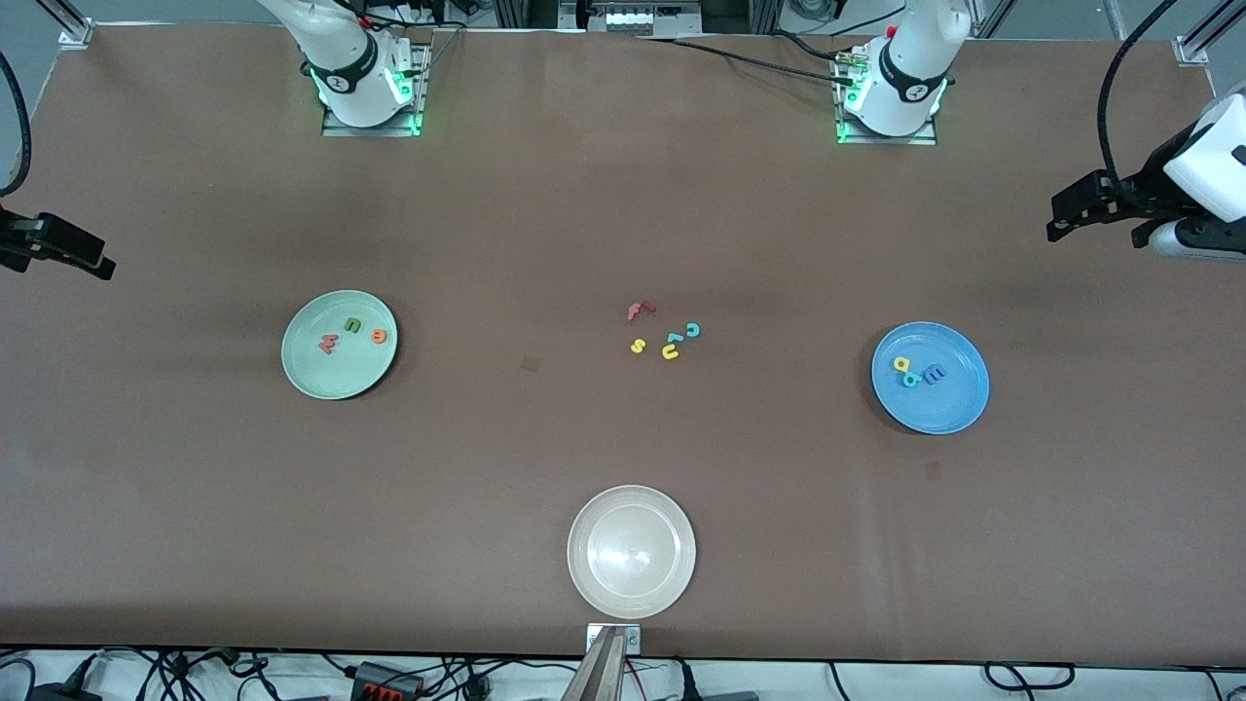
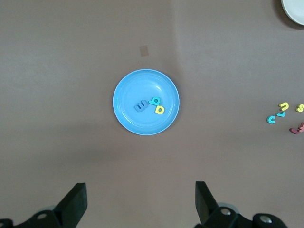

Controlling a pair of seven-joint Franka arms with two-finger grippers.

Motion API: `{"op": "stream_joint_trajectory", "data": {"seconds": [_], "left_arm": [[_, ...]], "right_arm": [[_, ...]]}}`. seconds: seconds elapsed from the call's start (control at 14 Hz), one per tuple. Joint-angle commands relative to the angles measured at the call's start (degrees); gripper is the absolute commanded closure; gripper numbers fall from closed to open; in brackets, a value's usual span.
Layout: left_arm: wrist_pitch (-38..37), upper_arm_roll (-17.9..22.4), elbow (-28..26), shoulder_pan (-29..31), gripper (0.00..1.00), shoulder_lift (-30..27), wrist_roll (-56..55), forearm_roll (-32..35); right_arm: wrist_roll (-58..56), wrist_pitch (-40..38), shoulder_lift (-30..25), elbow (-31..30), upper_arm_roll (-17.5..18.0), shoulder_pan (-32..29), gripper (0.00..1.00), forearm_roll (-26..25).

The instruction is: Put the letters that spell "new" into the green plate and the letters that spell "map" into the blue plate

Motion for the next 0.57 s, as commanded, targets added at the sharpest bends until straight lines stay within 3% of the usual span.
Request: {"op": "stream_joint_trajectory", "data": {"seconds": [0.0,0.5], "left_arm": [[-0.66,0.18,1.67,0.18,0.0,0.87,1.2,-0.95],[-0.57,0.09,1.67,0.18,0.0,0.87,1.2,-0.95]], "right_arm": [[-0.09,1.15,-1.27,-2.18,0.54,-0.87,0.0,-0.5],[-0.44,1.5,-1.18,-2.19,0.45,-0.78,0.0,-0.58]]}}
